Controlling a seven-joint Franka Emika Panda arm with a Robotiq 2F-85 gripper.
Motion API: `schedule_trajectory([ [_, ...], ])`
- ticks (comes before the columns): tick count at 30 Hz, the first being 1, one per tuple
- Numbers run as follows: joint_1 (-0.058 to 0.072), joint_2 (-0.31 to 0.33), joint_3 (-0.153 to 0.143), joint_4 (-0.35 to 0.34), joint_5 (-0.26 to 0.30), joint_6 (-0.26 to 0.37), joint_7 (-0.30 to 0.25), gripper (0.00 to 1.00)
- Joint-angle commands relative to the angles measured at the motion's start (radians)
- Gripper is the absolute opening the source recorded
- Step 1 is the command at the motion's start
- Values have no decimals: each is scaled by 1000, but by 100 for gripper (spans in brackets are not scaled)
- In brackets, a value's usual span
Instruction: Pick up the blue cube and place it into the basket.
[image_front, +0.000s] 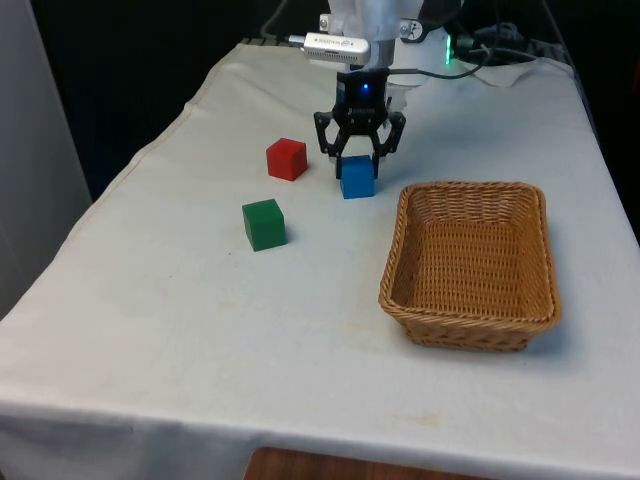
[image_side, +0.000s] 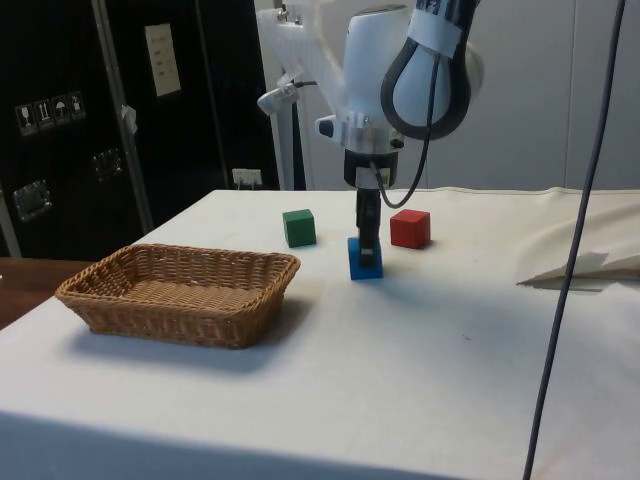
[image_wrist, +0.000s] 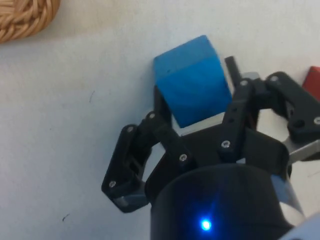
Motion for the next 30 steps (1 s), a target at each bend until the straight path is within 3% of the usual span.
schedule_trajectory([
  [1, 0, 1, 1, 0, 0, 2, 0, 7],
  [2, 0, 1, 1, 0, 0, 2, 0, 0],
  [13, 0, -3, 1, 2, 0, -1, 1, 1],
  [30, 3, -89, -5, 46, -5, -90, 40, 1],
])
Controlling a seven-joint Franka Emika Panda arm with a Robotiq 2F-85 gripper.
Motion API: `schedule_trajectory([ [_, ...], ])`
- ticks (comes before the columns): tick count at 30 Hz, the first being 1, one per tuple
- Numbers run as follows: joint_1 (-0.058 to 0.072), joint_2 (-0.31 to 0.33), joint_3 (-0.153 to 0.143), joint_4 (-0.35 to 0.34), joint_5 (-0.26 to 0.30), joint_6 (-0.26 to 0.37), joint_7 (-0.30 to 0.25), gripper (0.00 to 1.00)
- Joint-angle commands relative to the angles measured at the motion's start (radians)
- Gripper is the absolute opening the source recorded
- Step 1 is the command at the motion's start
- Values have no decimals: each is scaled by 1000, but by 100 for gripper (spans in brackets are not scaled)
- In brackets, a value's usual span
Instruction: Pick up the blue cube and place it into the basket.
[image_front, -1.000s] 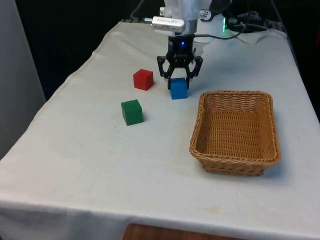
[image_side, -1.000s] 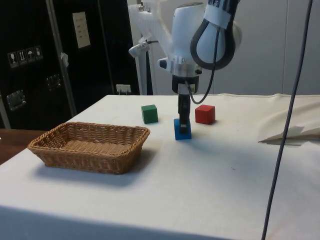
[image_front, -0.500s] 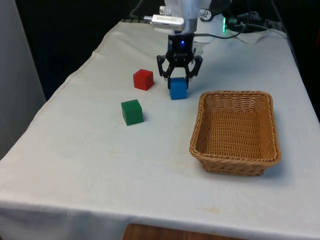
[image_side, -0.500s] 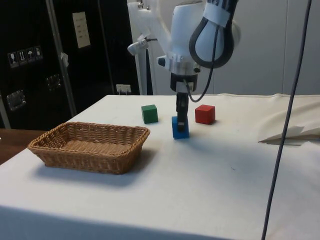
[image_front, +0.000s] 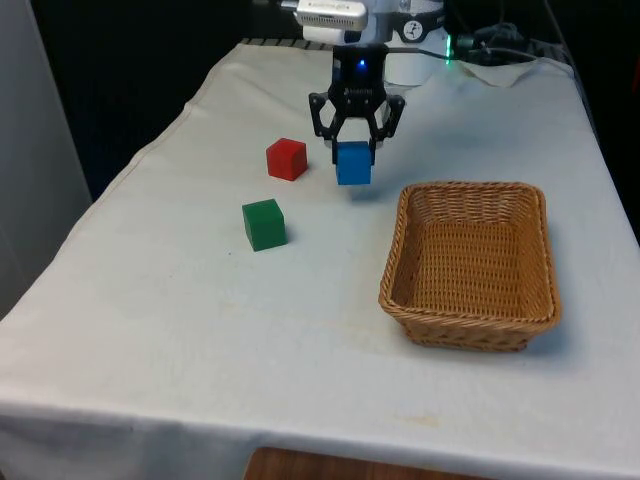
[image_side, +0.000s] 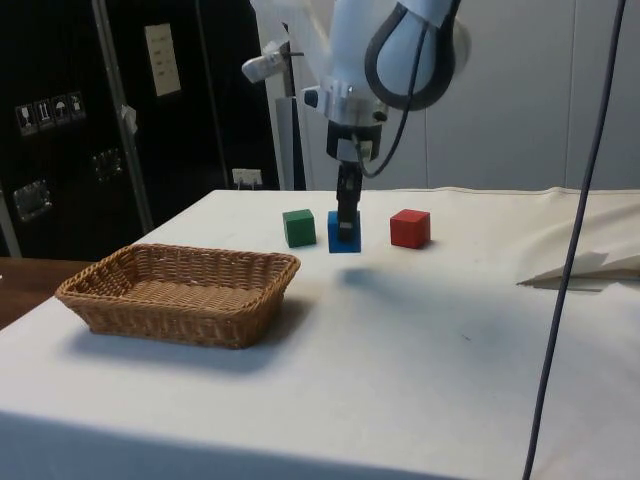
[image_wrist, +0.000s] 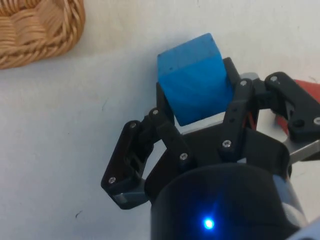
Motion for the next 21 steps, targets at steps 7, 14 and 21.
schedule_trajectory([
  [7, 3, -37, -4, 37, -7, -70, 32, 1],
  [14, 4, -54, -2, 73, -7, -118, 49, 1],
  [21, 3, -62, 4, 113, 0, -152, 54, 1],
])
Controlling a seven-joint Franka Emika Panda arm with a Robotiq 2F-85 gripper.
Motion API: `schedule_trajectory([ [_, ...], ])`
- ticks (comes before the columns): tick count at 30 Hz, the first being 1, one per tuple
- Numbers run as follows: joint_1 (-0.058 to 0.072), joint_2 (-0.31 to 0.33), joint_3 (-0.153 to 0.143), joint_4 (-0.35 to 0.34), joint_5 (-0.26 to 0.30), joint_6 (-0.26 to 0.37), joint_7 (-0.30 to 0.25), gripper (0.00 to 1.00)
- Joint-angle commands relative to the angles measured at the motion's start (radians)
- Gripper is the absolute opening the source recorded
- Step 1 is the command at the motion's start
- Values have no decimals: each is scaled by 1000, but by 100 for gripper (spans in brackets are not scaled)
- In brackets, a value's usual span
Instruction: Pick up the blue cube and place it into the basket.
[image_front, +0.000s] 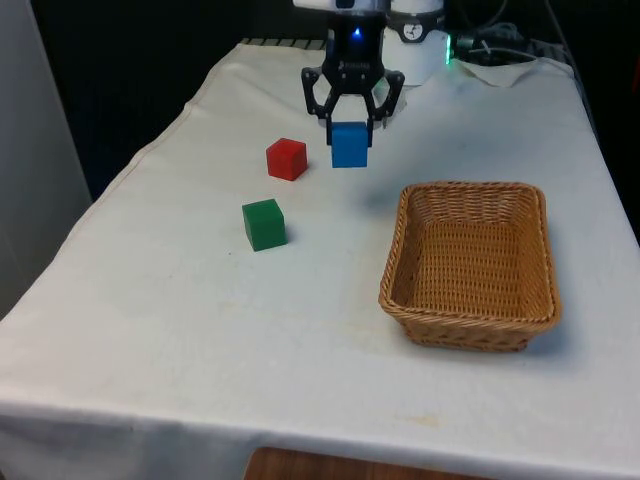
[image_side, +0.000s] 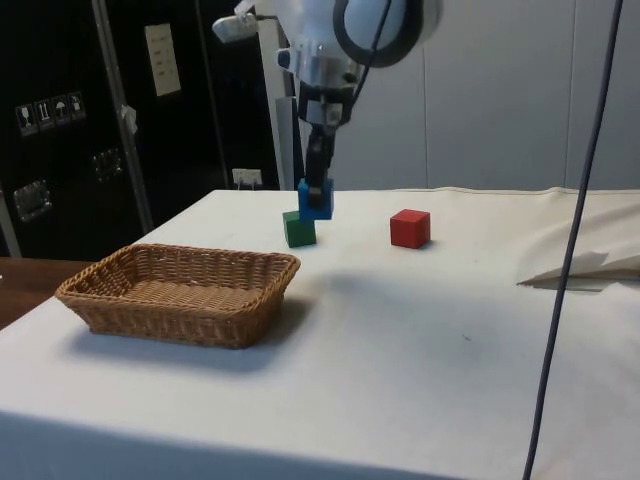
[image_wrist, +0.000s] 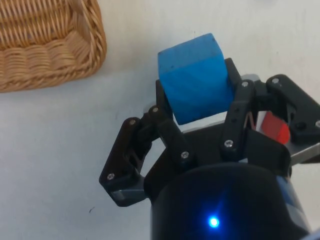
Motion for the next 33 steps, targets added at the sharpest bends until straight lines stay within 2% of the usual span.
schedule_trajectory([
  [1, 2, -1, -1, 10, -3, -14, 9, 1],
  [8, 2, 3, 8, 56, 7, -46, 20, 1],
  [9, 0, 1, 5, 47, 2, -36, 15, 1],
  [16, 4, 11, 22, 98, 8, -66, 48, 1],
  [17, 1, 7, 20, 90, 2, -58, 43, 1],
  [24, 7, 26, 40, 141, 2, -86, 83, 1],
  [25, 3, 22, 40, 133, 2, -78, 76, 1],
  [26, 7, 28, 42, 146, 1, -88, 88, 1],
  [33, 11, 42, 64, 186, -2, -106, 120, 1],
])
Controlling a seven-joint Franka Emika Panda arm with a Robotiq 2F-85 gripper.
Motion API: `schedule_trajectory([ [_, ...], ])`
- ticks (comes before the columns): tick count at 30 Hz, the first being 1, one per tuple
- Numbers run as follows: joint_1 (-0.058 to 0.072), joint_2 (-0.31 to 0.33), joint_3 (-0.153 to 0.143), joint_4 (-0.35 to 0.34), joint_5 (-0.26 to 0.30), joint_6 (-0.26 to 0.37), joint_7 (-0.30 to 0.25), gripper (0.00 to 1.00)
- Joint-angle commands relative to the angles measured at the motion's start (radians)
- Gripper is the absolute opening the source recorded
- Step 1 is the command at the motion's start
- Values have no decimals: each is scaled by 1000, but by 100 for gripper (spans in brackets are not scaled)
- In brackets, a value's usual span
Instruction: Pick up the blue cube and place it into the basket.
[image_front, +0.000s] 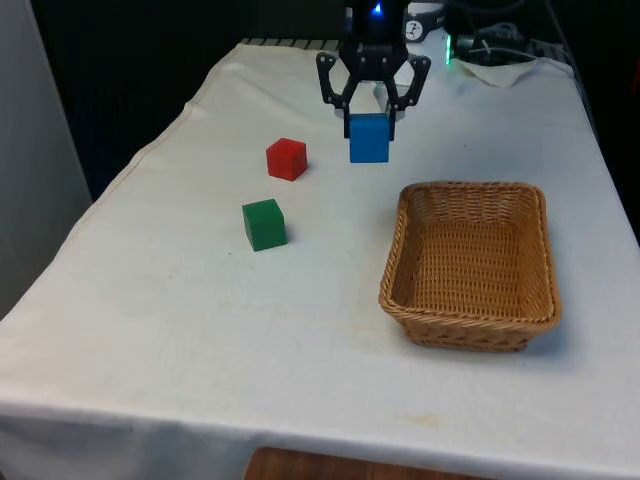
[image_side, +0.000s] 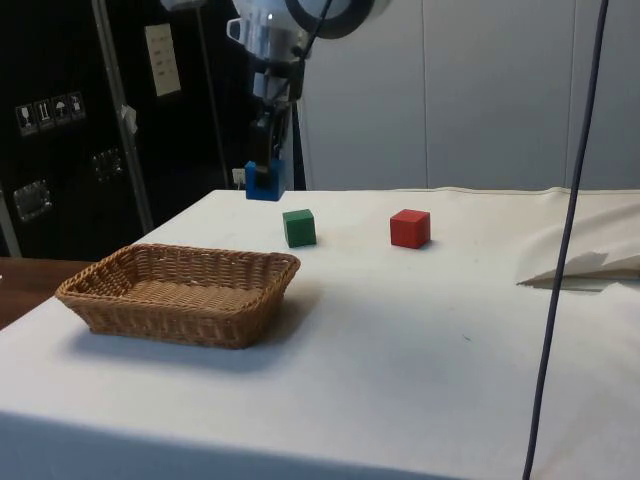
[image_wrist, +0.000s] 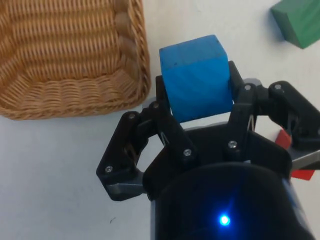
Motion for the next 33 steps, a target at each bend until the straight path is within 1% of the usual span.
schedule_trajectory([
  [1, 1, 1, 3, 5, 0, -2, 4, 1],
  [2, 5, 7, 3, 16, -4, -12, 16, 1],
  [6, 8, 19, 18, 42, -6, -23, 37, 1],
  [8, 8, 24, 24, 53, -8, -27, 46, 1],
  [9, 3, 18, 25, 42, 0, -18, 31, 1],
  [10, 8, 27, 27, 58, -8, -28, 50, 1],
  [15, 12, 48, 47, 92, -9, -33, 75, 1],
  [17, 12, 56, 54, 103, -8, -35, 81, 1],
  [18, 6, 50, 57, 93, 0, -24, 67, 1],
  [19, 13, 64, 61, 115, -6, -35, 88, 1],
  [24, 12, 88, 79, 144, -5, -39, 104, 1],
  [26, 14, 99, 84, 159, -6, -44, 112, 1],
  [27, 8, 93, 87, 149, 0, -32, 100, 1],
  [28, 15, 104, 87, 166, -7, -46, 115, 1],
  [33, 18, 141, 104, 213, -9, -66, 135, 1],
])
